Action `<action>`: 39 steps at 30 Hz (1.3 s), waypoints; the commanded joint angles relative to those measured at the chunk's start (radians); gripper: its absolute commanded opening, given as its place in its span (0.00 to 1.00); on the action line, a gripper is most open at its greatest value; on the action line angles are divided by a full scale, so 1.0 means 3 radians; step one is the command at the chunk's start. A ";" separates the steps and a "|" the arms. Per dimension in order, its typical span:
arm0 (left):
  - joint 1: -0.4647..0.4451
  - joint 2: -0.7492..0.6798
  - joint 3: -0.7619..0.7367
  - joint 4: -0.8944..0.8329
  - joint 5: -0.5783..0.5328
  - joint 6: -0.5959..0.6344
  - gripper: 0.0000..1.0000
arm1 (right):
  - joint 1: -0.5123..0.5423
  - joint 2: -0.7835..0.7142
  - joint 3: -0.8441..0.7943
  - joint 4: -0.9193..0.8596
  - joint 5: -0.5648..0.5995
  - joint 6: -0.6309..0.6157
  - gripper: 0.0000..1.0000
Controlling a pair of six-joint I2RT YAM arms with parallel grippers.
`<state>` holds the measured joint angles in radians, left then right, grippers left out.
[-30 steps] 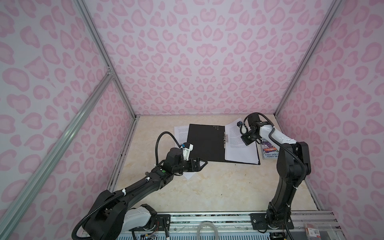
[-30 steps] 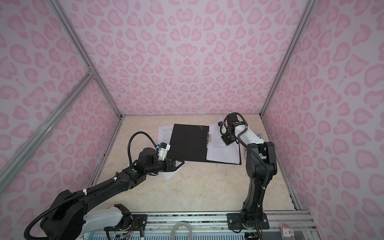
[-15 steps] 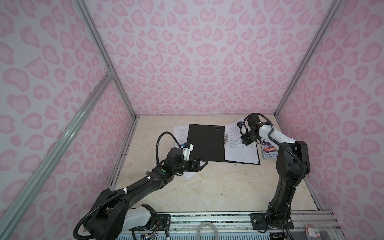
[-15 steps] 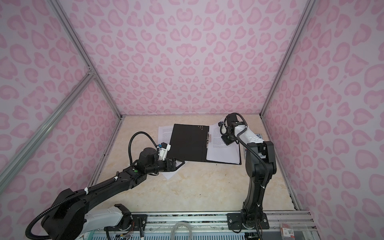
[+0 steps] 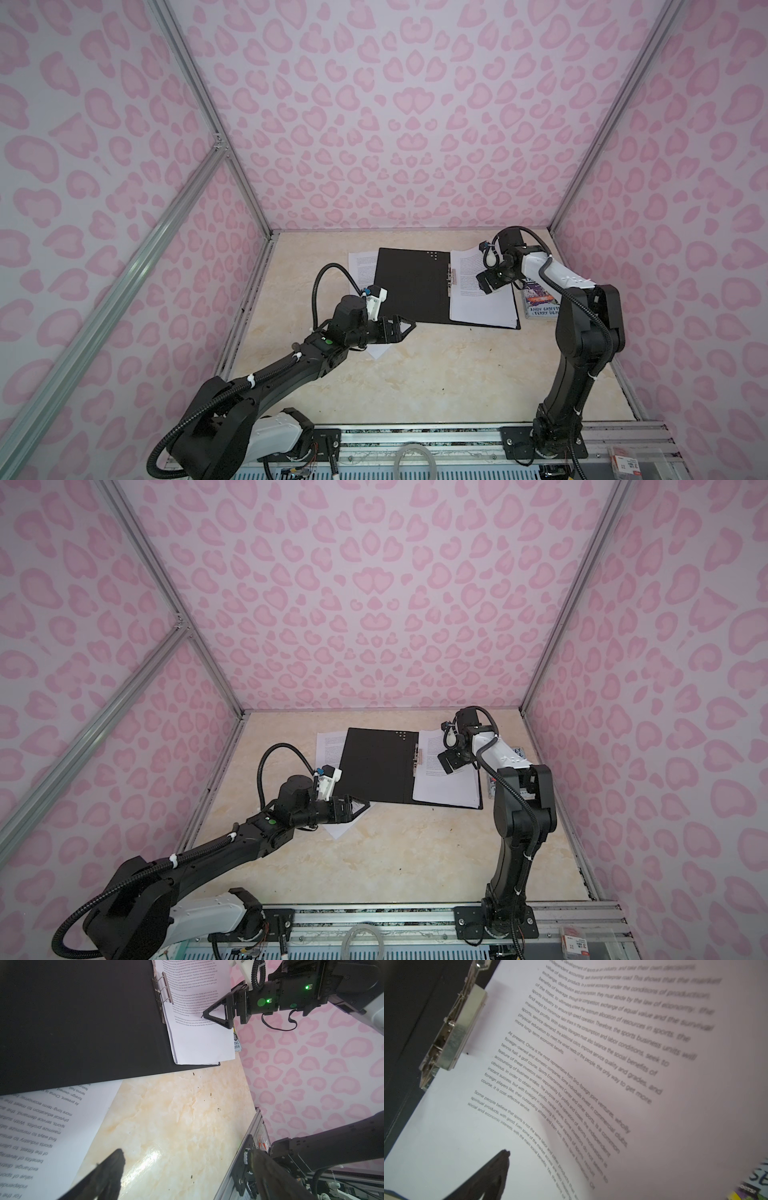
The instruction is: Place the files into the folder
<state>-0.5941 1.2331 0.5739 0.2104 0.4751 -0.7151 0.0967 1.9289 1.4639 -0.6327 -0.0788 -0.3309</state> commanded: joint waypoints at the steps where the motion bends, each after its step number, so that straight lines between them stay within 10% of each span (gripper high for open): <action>1: -0.0002 0.0008 0.0040 0.0107 0.0037 0.0001 0.97 | -0.0032 0.0007 0.0001 0.0032 0.0030 0.0138 0.99; 22: 0.0002 -0.0055 0.0045 0.0071 0.0022 0.0016 0.97 | 0.0041 -0.0819 0.0439 0.0063 0.0098 0.1365 0.99; 27: 0.0002 -0.0054 0.0045 0.0068 0.0014 0.0018 0.97 | 0.0280 -0.1558 -0.0405 0.1019 0.0889 0.1850 0.99; 30: 0.0002 -0.0045 0.0045 0.0073 0.0032 0.0011 0.97 | 0.0110 -0.1806 -0.0905 0.1540 0.0434 0.2329 0.99; 39: 0.0002 -0.0269 0.0012 0.0091 0.0052 0.0068 0.97 | 0.0861 -0.1206 -0.0693 0.1153 0.0535 0.2541 0.94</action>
<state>-0.5938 1.1778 0.5755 0.2096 0.4786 -0.7136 0.3218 1.5146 1.2472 -0.2733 0.0521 0.3763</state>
